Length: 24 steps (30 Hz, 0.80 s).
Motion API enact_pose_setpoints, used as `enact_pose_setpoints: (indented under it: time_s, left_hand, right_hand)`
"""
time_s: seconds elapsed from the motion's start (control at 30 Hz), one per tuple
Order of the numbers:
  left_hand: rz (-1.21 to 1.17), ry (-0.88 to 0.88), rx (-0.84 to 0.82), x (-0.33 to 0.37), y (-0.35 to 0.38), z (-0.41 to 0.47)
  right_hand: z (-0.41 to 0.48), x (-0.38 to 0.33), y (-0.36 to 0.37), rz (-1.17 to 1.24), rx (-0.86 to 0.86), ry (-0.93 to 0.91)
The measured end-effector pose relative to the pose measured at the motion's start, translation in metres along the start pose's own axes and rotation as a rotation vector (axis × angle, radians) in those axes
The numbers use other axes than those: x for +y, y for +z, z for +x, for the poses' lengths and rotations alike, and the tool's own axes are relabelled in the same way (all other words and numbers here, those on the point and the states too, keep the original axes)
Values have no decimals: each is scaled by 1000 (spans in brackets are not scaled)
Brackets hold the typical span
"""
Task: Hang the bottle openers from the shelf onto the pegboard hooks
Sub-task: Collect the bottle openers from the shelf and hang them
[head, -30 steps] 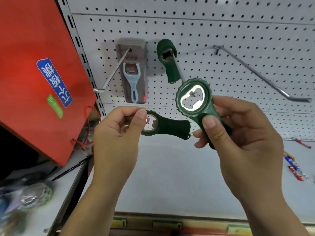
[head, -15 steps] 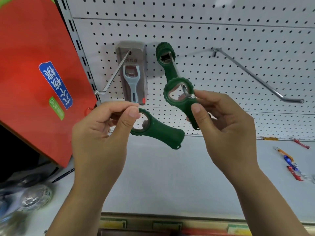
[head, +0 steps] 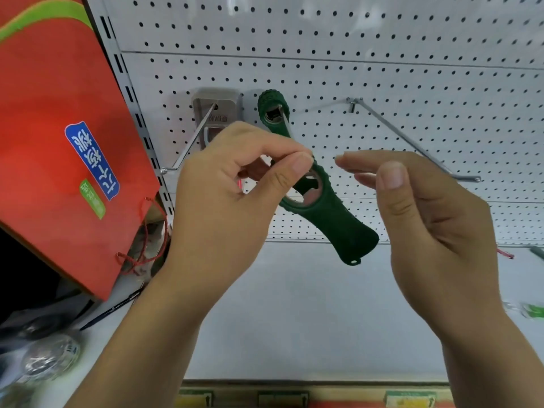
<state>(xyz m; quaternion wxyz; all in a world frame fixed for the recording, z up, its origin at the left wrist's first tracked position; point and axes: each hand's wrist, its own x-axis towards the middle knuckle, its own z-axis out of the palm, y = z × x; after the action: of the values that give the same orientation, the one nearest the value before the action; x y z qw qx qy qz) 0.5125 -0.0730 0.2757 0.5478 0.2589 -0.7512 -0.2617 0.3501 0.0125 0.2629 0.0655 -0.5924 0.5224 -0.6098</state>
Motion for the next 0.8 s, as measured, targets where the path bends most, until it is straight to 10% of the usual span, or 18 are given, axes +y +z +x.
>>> enact_pose_setpoints:
  time_s: [0.8]
  left_hand:
    - [120,-101,-65,-58,15,85]
  right_hand:
    - [2,1,20,-137,-119,-76]
